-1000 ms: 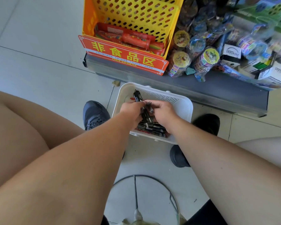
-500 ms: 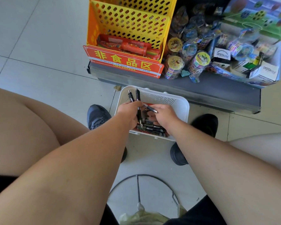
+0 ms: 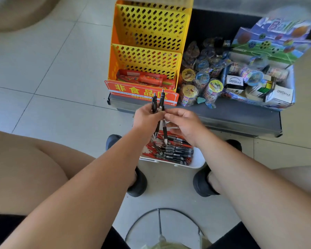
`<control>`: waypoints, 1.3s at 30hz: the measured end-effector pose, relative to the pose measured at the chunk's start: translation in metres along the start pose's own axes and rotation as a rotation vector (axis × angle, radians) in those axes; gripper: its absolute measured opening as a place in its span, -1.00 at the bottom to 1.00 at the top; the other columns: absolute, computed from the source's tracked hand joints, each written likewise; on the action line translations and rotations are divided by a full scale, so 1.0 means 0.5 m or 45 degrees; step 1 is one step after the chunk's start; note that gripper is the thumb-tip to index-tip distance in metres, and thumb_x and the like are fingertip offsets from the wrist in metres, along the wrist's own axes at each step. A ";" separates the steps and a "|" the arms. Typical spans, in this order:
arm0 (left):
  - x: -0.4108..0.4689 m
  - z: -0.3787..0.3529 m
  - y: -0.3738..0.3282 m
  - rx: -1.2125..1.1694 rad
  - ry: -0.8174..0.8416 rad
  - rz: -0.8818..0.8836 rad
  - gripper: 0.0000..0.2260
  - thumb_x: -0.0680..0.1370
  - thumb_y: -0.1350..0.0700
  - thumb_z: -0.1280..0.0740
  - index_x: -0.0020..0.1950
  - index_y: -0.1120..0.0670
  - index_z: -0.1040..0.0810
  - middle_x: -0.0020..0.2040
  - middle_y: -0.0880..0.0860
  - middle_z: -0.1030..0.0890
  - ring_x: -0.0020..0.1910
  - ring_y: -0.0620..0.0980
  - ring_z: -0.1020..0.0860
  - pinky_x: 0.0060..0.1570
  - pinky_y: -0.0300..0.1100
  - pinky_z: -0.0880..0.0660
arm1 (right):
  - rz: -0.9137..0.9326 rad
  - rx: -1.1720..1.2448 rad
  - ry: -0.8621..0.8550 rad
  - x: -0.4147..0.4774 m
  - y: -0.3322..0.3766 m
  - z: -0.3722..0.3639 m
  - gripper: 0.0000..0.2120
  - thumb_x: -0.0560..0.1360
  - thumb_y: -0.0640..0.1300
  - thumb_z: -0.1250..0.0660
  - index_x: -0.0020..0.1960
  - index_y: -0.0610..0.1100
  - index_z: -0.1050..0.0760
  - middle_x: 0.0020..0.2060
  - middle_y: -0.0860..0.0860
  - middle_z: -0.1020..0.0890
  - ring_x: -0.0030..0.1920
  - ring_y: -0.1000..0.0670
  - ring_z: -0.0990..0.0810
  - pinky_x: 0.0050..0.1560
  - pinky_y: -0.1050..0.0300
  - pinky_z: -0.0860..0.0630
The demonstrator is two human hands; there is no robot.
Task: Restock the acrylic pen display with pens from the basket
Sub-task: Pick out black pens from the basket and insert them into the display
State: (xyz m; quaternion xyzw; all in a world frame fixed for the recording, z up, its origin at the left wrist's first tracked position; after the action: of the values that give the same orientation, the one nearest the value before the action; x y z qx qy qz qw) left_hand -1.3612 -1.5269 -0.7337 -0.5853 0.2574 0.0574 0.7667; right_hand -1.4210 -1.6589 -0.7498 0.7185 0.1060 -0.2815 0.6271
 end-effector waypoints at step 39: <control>-0.190 0.020 -0.772 -0.458 0.112 -0.963 -0.71 0.46 0.16 -0.53 0.13 0.17 -0.59 0.01 0.26 -0.68 0.00 0.23 -0.68 0.02 0.12 -0.64 | 1.162 -0.035 -0.233 -0.297 0.759 0.050 -0.83 0.53 -0.22 -0.41 -0.01 0.04 -0.64 -0.21 0.06 -0.71 -0.14 0.09 -0.70 -0.26 0.27 -0.57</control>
State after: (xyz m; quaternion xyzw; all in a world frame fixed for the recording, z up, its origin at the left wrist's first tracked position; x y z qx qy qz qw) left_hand -1.2895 -1.6162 -0.3530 -0.7650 0.0429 -0.2090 0.6077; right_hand -1.3577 -1.7255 -0.3522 0.6555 -0.2731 -0.0377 0.7031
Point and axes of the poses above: each hand's wrist, its own x-axis towards the middle knuckle, its own z-axis out of the back of the hand, y = z × x, the point moved 5 cm from there along x, towards the middle knuckle
